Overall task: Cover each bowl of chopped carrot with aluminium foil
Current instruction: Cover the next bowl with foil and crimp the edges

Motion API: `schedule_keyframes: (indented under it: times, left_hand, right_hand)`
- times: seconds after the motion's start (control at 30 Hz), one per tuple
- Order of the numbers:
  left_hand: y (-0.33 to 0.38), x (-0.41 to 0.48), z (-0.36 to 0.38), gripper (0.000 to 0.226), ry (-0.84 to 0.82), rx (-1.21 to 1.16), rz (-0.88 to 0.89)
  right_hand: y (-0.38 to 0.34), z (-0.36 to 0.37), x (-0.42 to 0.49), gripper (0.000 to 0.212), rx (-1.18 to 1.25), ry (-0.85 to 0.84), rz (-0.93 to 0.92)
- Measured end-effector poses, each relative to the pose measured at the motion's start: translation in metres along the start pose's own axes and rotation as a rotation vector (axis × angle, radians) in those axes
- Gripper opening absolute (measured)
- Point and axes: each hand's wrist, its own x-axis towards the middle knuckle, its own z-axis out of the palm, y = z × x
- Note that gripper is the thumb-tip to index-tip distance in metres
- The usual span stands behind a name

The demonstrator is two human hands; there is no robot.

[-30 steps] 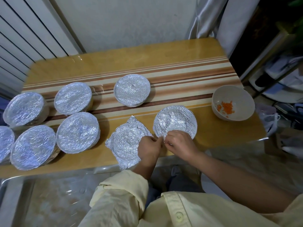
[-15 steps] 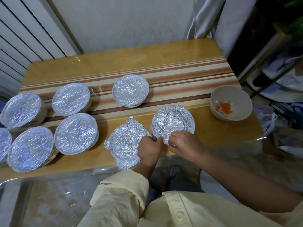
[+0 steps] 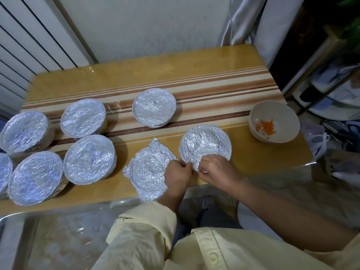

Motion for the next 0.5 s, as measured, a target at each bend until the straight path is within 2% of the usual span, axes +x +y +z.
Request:
schedule_keyframes:
  times: [0.17, 0.3, 0.37, 0.5]
  left_hand:
    - [-0.0012, -0.0059, -0.0019, 0.055, -0.019, -0.041, -0.017]
    - [0.0001, -0.0039, 0.0021, 0.034, -0.022, -0.022, 0.008]
    - [0.0016, -0.0028, 0.001, 0.031, -0.02, -0.006, 0.006]
    - [0.0028, -0.0079, -0.001, 0.049, -0.052, -0.06, -0.031]
  right_hand:
    - [0.001, 0.0005, 0.0, 0.021, 0.02, 0.016, -0.009]
    - [0.0003, 0.0026, -0.0005, 0.02, 0.037, 0.017, -0.012]
    - [0.0005, 0.0028, 0.0005, 0.02, 0.043, 0.023, -0.007]
    - [0.0019, 0.0029, 0.0006, 0.019, 0.053, 0.021, -0.014]
